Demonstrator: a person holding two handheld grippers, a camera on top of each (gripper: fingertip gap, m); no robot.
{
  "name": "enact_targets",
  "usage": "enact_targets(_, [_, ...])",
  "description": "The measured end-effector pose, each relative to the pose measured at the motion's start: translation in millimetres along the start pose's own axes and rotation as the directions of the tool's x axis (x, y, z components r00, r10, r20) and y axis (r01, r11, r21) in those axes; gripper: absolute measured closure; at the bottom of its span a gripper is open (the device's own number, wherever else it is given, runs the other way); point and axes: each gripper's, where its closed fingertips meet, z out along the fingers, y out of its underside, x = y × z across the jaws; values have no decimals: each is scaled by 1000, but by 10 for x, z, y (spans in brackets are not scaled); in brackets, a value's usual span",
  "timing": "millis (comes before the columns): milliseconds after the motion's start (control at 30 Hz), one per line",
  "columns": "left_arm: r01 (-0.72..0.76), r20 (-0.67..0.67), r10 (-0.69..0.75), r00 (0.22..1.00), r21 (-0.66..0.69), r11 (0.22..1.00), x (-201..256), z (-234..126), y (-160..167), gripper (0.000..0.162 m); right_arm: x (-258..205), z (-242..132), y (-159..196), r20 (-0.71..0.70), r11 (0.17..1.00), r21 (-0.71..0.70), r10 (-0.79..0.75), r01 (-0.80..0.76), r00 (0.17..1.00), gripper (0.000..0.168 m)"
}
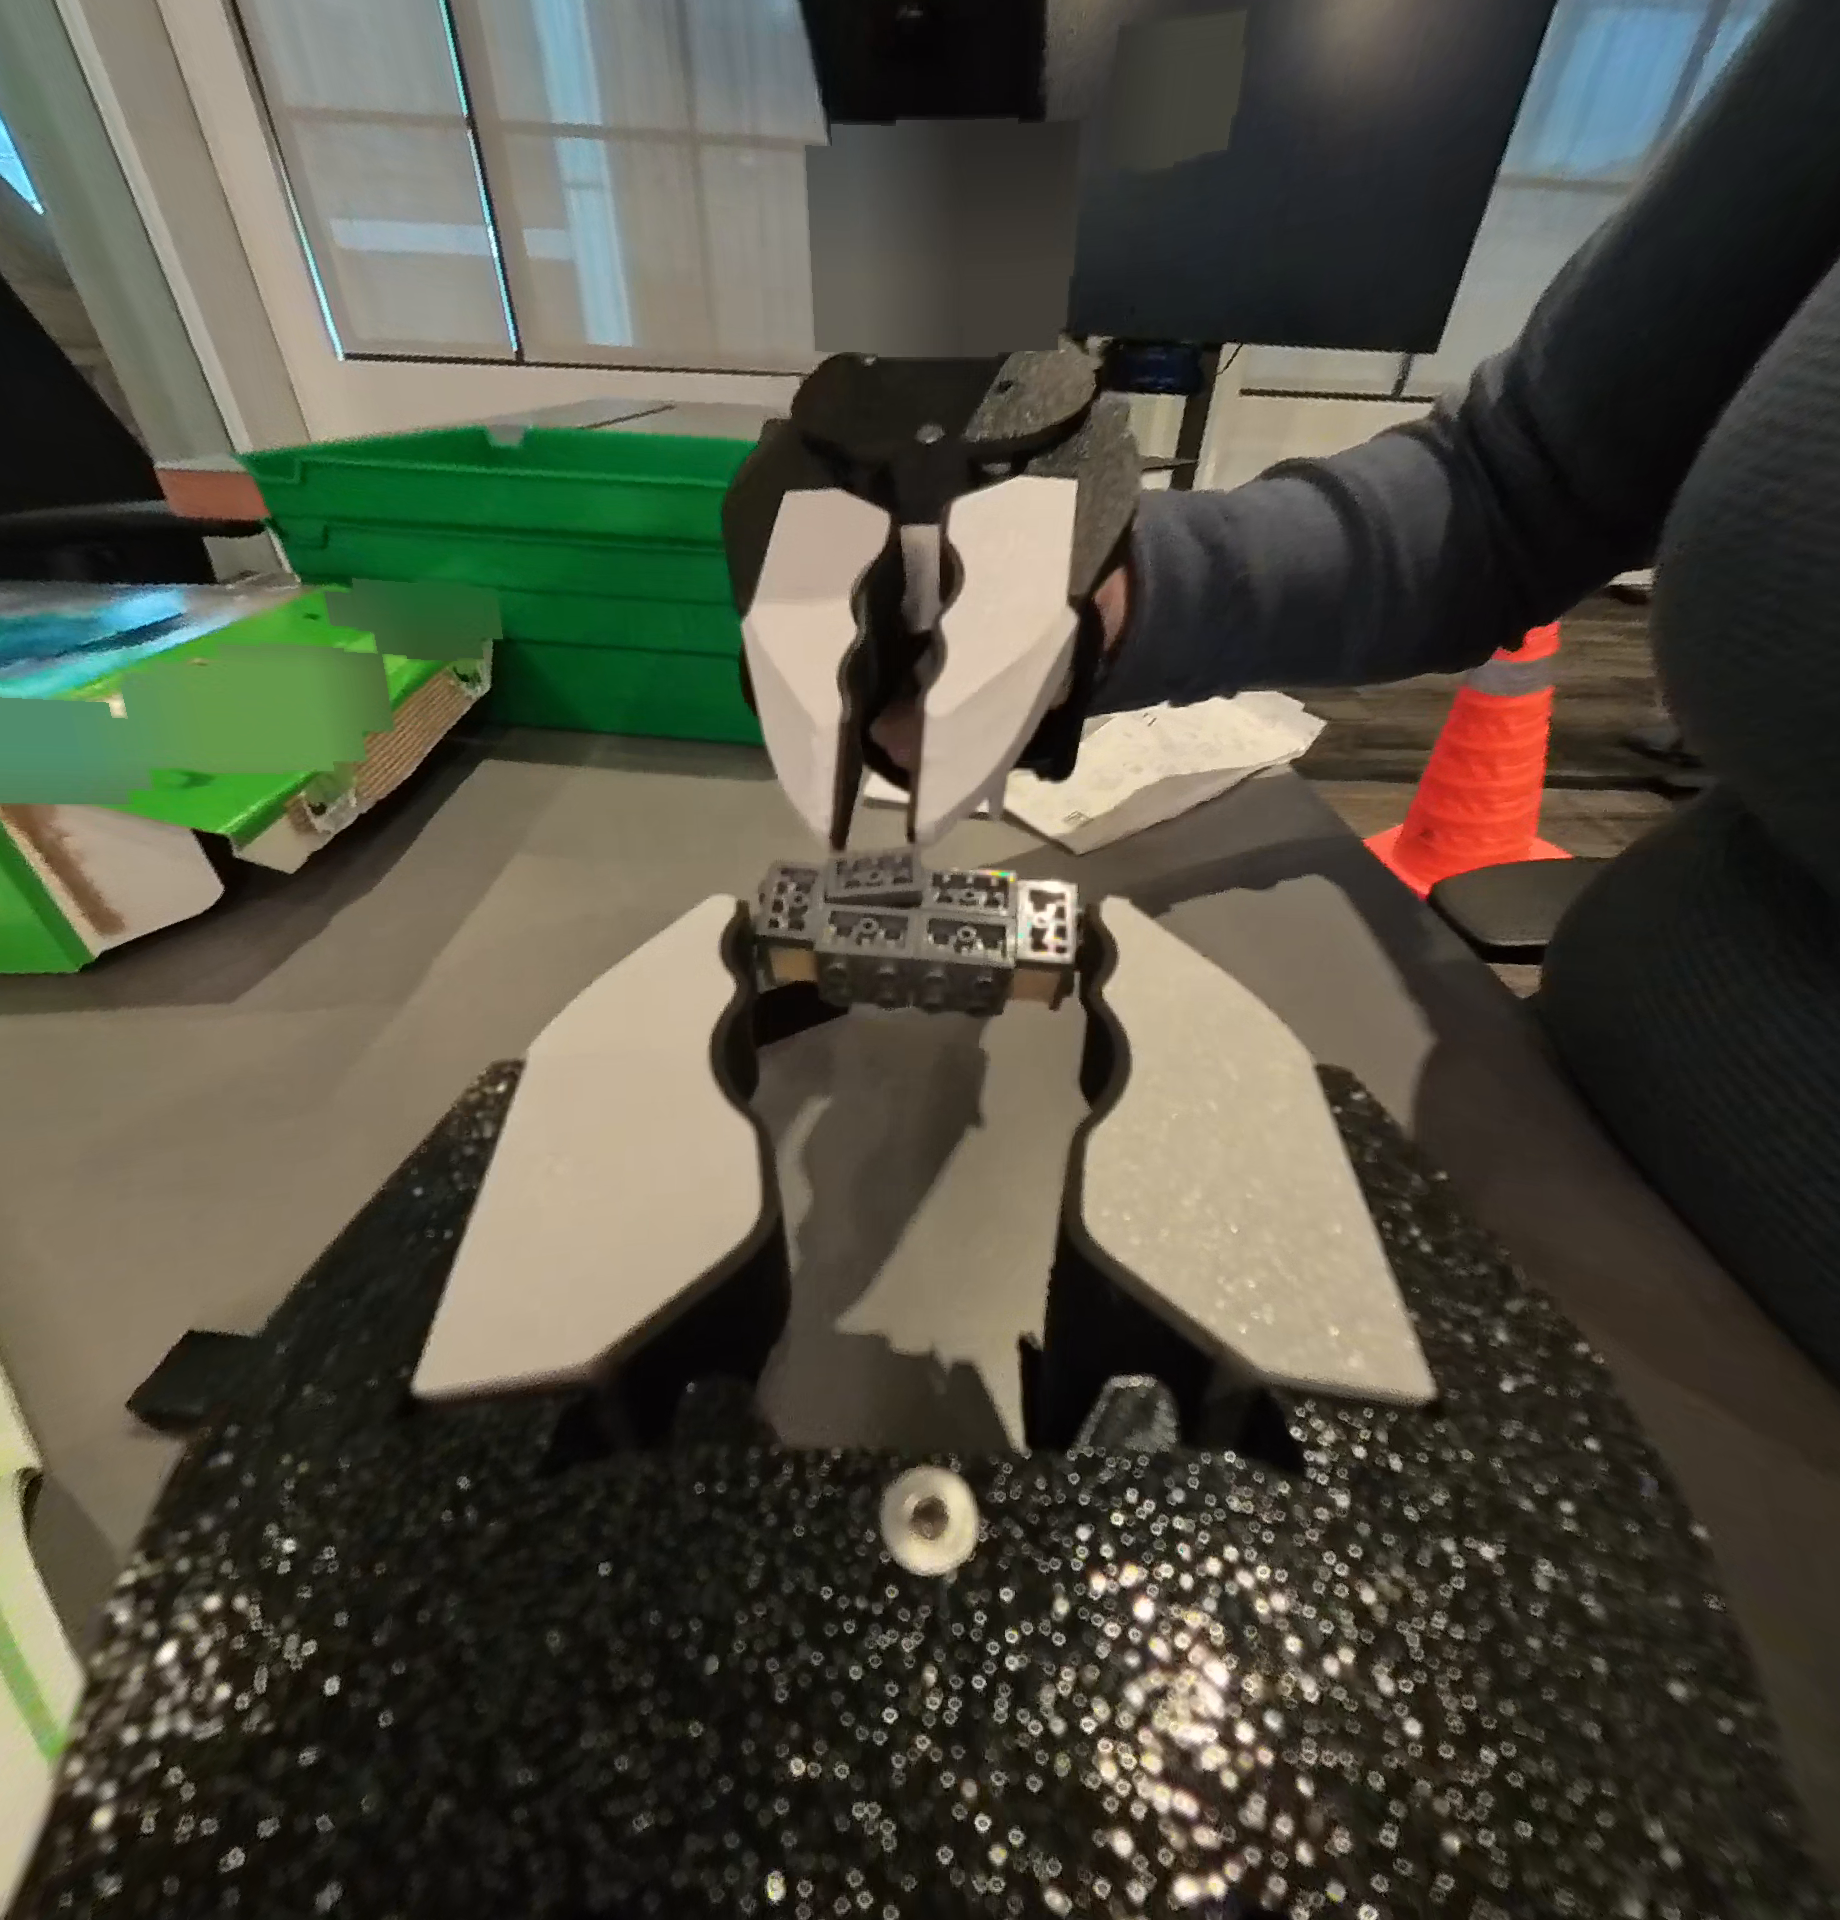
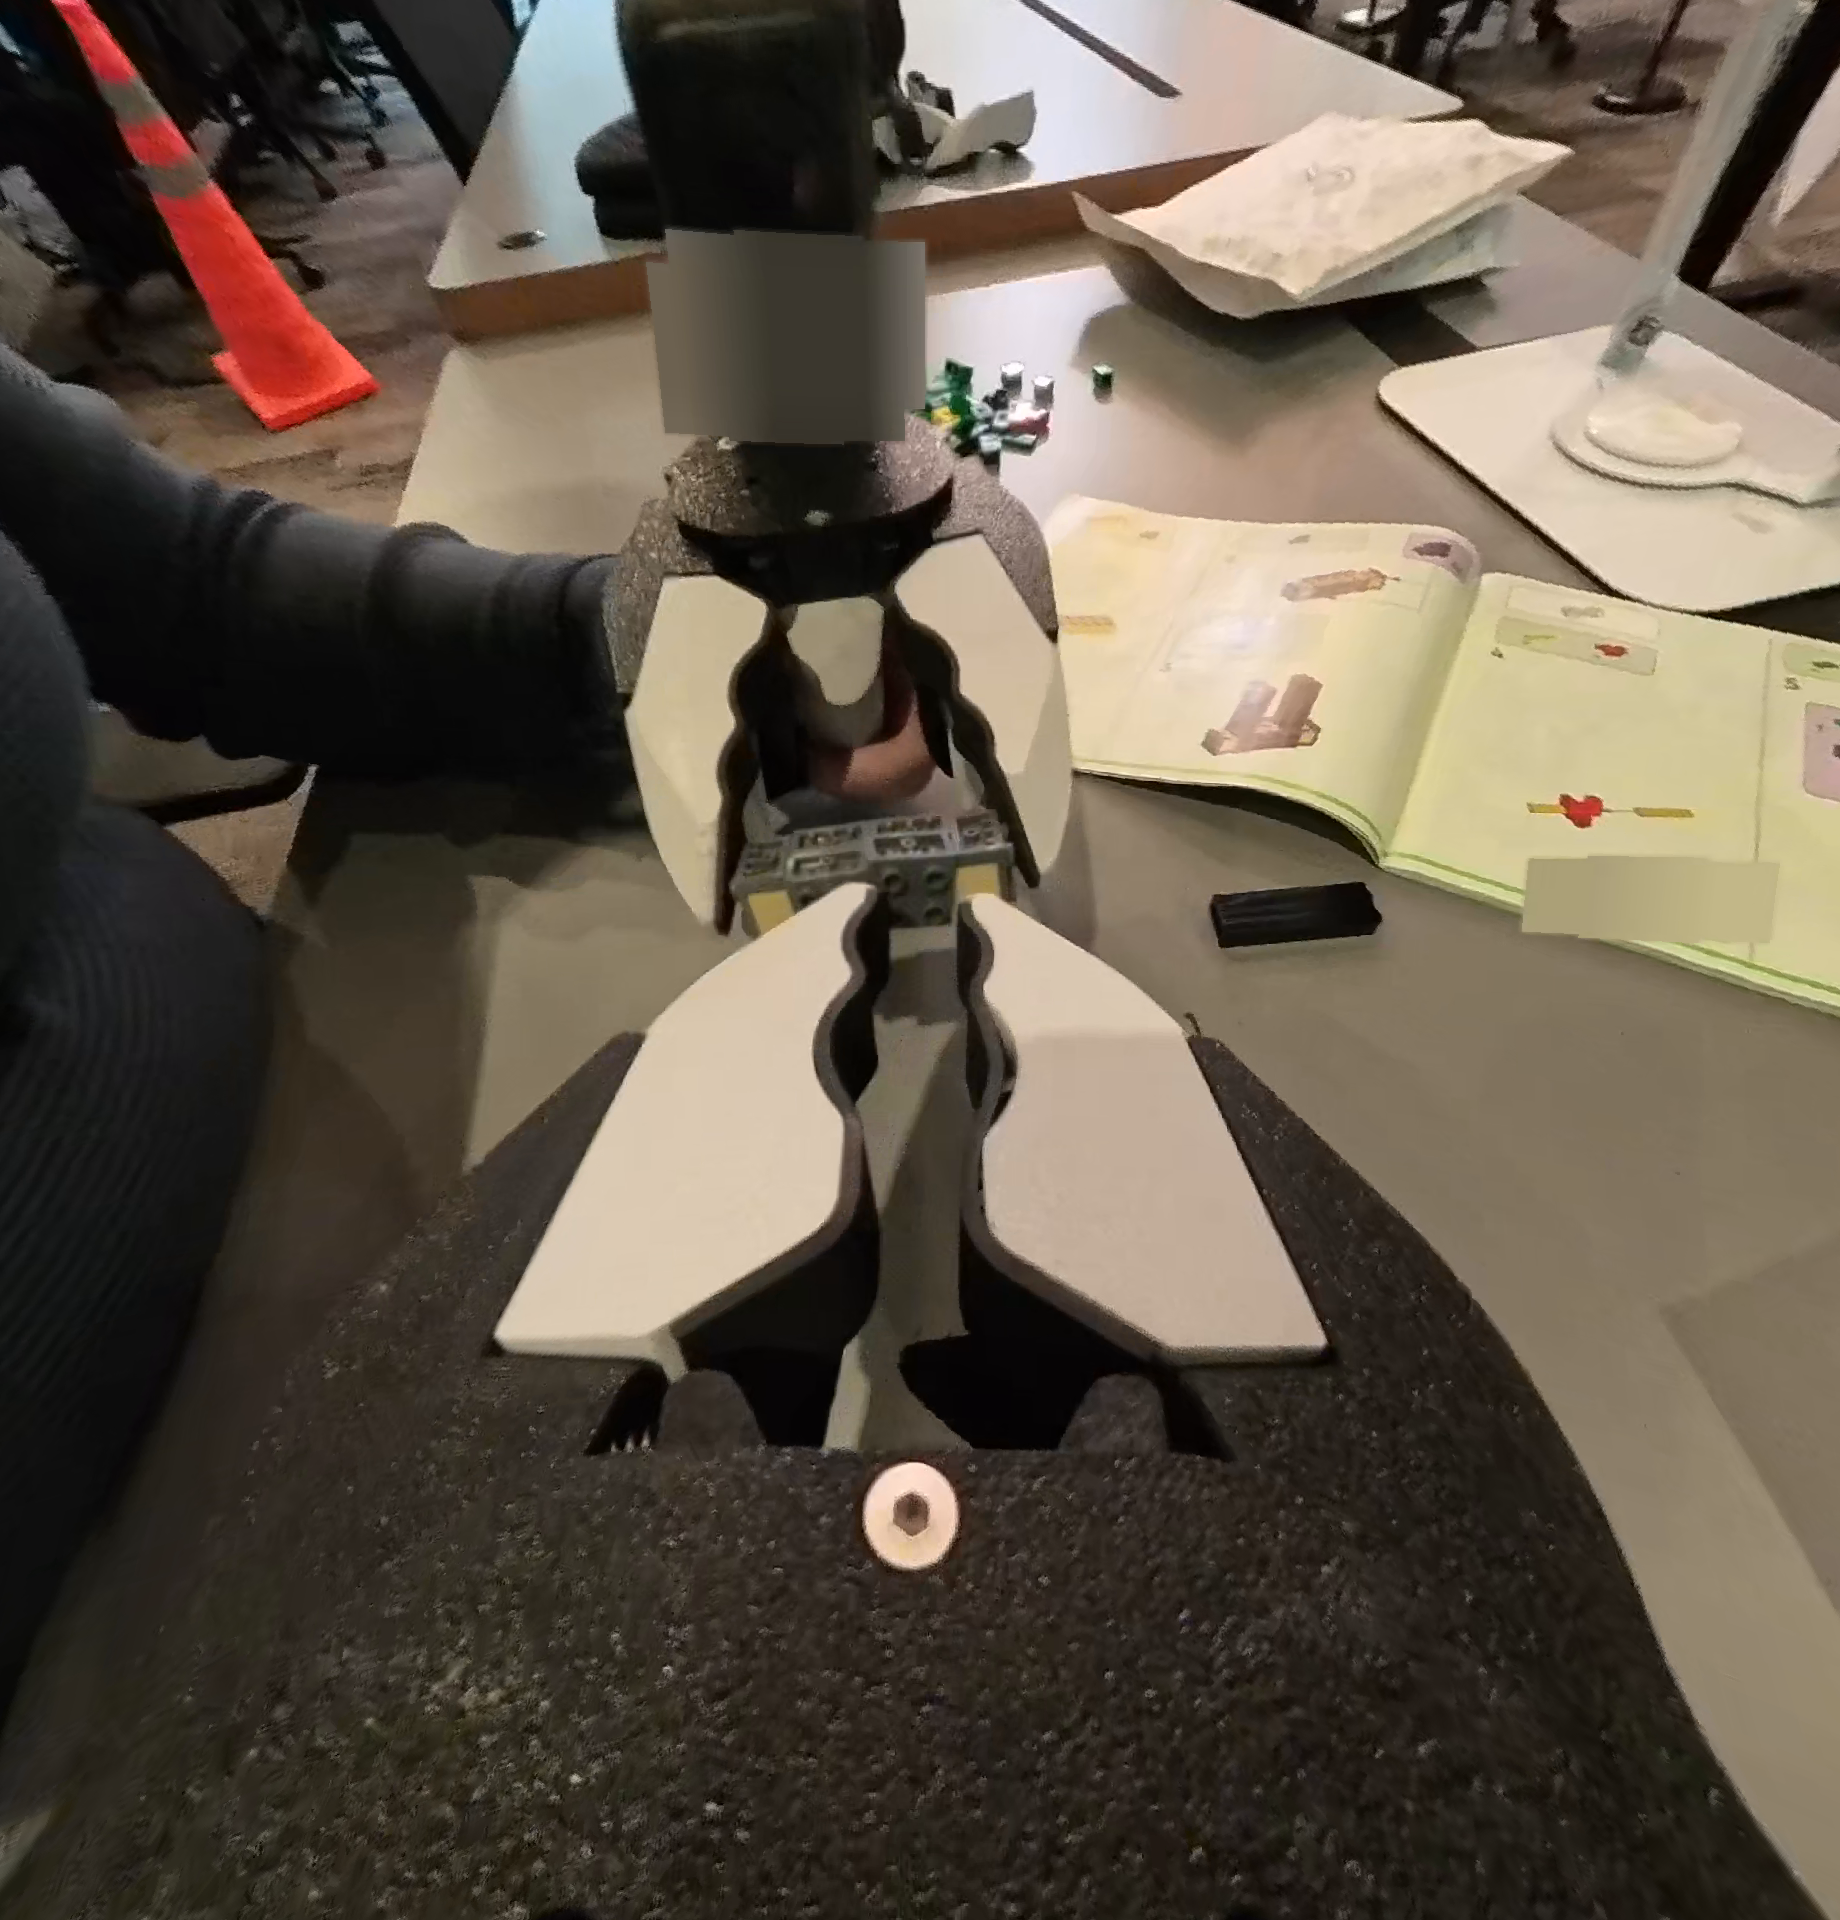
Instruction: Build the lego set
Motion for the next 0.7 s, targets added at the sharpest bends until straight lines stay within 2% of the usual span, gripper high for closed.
enact_targets(233, [-11, -62, 11, 998, 3, 1000, 108, 17, -18, 102, -94, 3, -45, 37, 998, 24, -63, 62, 997, 154])
enact_targets(700, [-14, -73, 14, 997, 3, 1000, 133, 26, -22, 102, -151, 15, -48, 25, 991, -2, -135, 135, 991, 156])
